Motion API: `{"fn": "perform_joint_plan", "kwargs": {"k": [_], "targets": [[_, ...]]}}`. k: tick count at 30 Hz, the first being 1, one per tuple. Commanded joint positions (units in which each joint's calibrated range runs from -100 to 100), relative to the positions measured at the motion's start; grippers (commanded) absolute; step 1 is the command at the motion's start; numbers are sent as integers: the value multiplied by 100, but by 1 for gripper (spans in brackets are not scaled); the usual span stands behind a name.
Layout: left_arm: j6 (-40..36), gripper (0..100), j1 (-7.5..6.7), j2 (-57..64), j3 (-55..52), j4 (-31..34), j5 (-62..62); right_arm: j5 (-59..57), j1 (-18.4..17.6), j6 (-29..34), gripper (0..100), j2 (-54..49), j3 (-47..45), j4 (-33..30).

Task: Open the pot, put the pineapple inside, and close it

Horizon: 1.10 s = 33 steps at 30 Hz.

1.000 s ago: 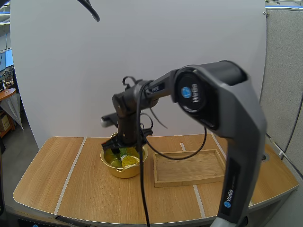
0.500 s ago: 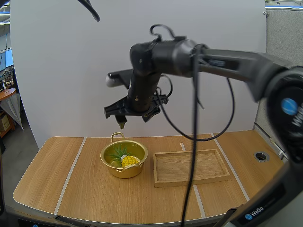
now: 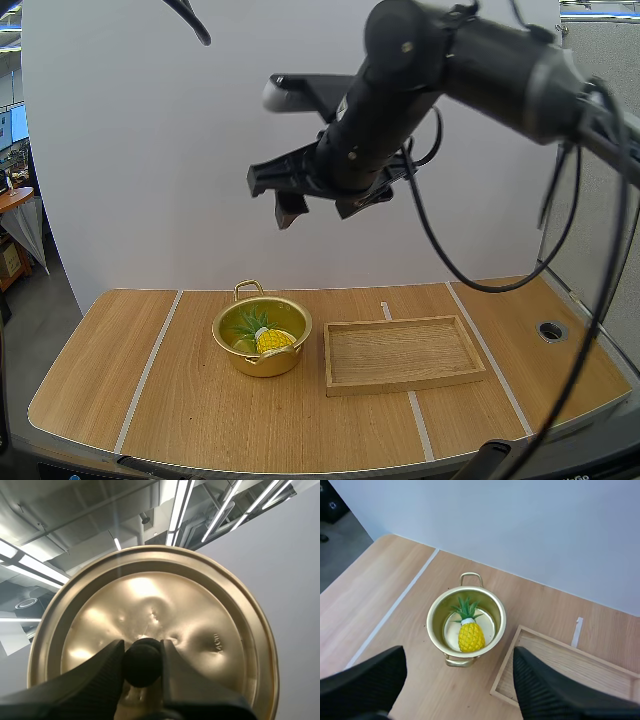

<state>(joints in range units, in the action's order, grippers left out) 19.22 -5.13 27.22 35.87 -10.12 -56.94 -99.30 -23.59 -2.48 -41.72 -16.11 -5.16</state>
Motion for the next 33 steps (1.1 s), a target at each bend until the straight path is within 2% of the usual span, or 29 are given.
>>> {"fn": "perform_joint_plan", "kwargs": {"k": [1, 12, 21, 22, 23, 26, 29, 30, 33], "targets": [[-66, 0, -22, 25, 30, 7, 197, -70, 22, -340, 100, -840, -80, -55], [-66, 0, -22, 25, 30, 7, 197, -70, 279, -463, 100, -2775, -1938, -81], [-66, 0, -22, 25, 30, 7, 197, -70, 404, -442, 100, -3356, -2830, -138], [-66, 0, -22, 25, 30, 7, 197, -70, 430, -442, 95, -3388, -2902, -60], [-66, 0, -22, 25, 30, 7, 197, -70, 469, -442, 85, -3427, -2958, 32], [-66, 0, -22, 25, 30, 7, 197, -70, 596, -551, 40, -3592, -3204, 516], [-66, 0, -22, 25, 30, 7, 197, -70, 709, -808, 6, -3790, -3380, 986], [-66, 0, -22, 25, 30, 7, 197, -70, 754, -833, 0, -3860, -3454, 1105], [-66, 0, -22, 25, 30, 7, 197, -70, 868, -877, 0, -4033, -3740, 1145]]}}
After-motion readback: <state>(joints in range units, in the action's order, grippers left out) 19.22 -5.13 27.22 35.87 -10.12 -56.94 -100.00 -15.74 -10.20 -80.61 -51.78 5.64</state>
